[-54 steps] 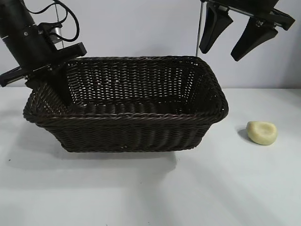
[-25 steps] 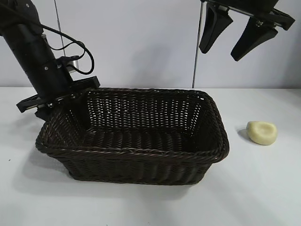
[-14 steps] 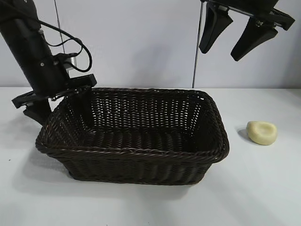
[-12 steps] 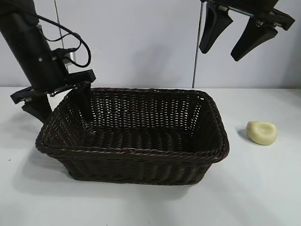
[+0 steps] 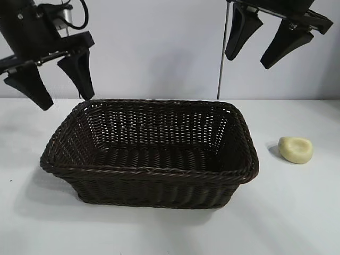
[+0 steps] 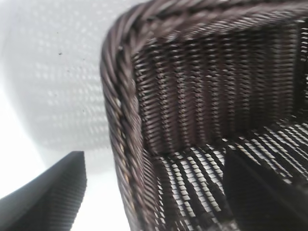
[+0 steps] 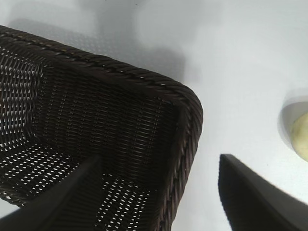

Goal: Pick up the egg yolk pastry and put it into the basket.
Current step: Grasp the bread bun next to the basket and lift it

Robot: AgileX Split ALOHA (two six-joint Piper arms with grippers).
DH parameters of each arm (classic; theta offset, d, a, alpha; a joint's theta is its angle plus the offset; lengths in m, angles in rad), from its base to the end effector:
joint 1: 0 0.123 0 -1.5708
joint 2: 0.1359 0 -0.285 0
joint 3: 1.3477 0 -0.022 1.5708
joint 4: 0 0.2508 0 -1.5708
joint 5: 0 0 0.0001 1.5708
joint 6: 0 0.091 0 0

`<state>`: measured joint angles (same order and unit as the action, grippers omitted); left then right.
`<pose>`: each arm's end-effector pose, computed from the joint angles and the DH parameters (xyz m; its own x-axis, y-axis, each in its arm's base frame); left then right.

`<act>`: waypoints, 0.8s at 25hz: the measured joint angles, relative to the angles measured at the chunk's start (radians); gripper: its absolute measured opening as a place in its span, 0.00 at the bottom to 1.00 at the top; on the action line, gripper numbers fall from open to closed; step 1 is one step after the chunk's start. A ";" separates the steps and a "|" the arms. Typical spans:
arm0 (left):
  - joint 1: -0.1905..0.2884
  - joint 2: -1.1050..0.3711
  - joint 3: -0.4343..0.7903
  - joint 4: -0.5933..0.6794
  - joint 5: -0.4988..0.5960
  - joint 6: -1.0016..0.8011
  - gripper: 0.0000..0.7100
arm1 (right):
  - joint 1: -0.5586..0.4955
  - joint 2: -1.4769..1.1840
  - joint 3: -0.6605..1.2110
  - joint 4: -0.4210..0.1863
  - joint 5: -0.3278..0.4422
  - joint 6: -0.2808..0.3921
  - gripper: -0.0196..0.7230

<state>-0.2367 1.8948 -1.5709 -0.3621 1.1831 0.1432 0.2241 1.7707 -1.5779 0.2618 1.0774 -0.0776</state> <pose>0.3725 -0.1206 0.2563 -0.9570 0.2318 -0.1744 0.2780 0.9047 -0.3228 0.3661 0.1047 0.3060 -0.9108 -0.1591 -0.3810 -0.2594 0.9383 0.2285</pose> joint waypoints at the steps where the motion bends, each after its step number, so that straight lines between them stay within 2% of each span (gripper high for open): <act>1: 0.000 -0.018 0.000 -0.010 0.001 0.000 0.80 | 0.000 0.000 0.000 0.000 0.000 0.000 0.69; 8: -0.002 -0.097 0.000 -0.165 0.007 -0.003 0.80 | 0.000 0.000 0.000 0.000 0.000 0.001 0.69; 14: -0.003 -0.100 0.101 -0.296 -0.110 -0.003 0.80 | 0.000 0.000 0.000 0.002 0.000 0.002 0.69; 20: -0.003 -0.100 0.167 -0.331 -0.169 0.005 0.80 | 0.000 0.000 0.000 0.002 0.000 0.002 0.69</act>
<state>-0.2402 1.7944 -1.4035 -0.6927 1.0143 0.1487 0.2241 1.7707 -1.5779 0.2635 1.0774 -0.0759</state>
